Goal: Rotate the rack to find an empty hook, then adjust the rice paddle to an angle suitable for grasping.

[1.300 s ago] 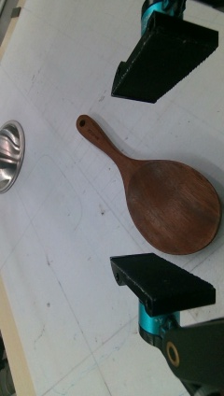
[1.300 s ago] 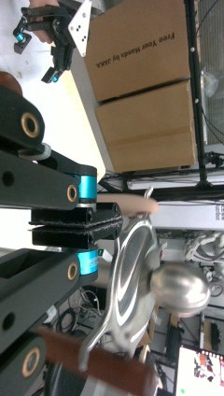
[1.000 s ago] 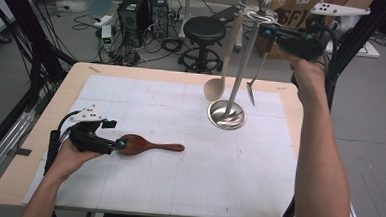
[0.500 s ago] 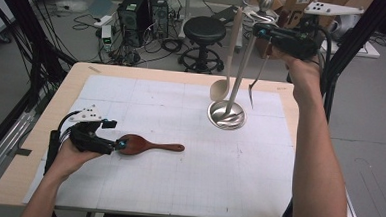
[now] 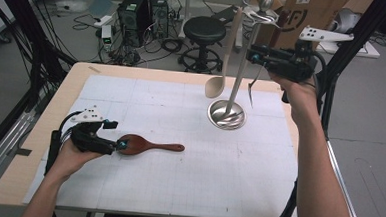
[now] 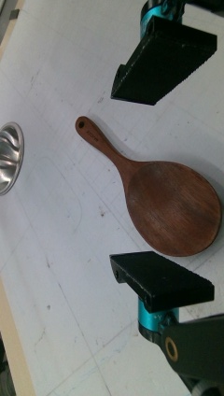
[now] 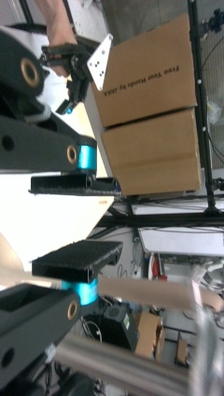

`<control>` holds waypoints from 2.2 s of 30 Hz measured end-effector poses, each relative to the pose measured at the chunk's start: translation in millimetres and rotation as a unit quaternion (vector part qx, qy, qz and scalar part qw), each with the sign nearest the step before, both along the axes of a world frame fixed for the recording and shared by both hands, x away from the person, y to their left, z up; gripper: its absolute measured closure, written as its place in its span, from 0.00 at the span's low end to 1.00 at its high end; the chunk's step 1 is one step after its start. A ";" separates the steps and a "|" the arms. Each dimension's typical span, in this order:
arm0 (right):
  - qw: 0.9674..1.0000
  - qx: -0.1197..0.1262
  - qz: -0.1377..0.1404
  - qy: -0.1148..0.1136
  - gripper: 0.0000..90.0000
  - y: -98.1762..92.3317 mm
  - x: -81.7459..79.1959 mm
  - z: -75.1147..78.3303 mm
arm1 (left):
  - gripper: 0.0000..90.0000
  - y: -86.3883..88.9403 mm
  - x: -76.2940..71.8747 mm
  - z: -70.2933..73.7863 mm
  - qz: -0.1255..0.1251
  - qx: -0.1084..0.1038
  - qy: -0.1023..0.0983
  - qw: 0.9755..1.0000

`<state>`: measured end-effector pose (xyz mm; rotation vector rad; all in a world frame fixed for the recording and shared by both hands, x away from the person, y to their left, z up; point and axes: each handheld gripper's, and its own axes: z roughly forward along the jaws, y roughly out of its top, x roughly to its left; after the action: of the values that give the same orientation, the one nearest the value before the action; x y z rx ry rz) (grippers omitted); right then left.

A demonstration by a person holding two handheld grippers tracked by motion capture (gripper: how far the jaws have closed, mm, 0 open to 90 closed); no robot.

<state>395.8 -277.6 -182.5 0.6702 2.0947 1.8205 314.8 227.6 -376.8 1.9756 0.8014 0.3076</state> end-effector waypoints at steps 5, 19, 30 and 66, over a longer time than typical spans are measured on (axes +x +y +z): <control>1.000 -0.003 0.007 0.012 0.63 4.5 -4.7 -18.1 | 0.22 -2.3 0.0 -0.9 -0.002 0.004 -0.002 1.000; 0.999 -0.021 0.010 0.045 0.55 4.3 -16.9 -65.4 | 0.24 -4.0 2.2 -3.4 -0.009 0.007 -0.002 1.000; 0.997 -0.035 0.018 0.064 0.52 11.7 -32.6 -103.6 | 0.29 -8.9 3.1 -7.1 -0.026 0.021 -0.001 0.999; 0.995 -0.037 -0.009 0.089 0.40 -4.4 -99.4 -196.3 | 0.95 -44.1 23.7 -19.2 -0.105 0.065 0.020 0.992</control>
<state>296.4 -282.0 -378.8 0.8566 2.2482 1.7212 338.5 183.5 -396.0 2.1732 0.6032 0.1997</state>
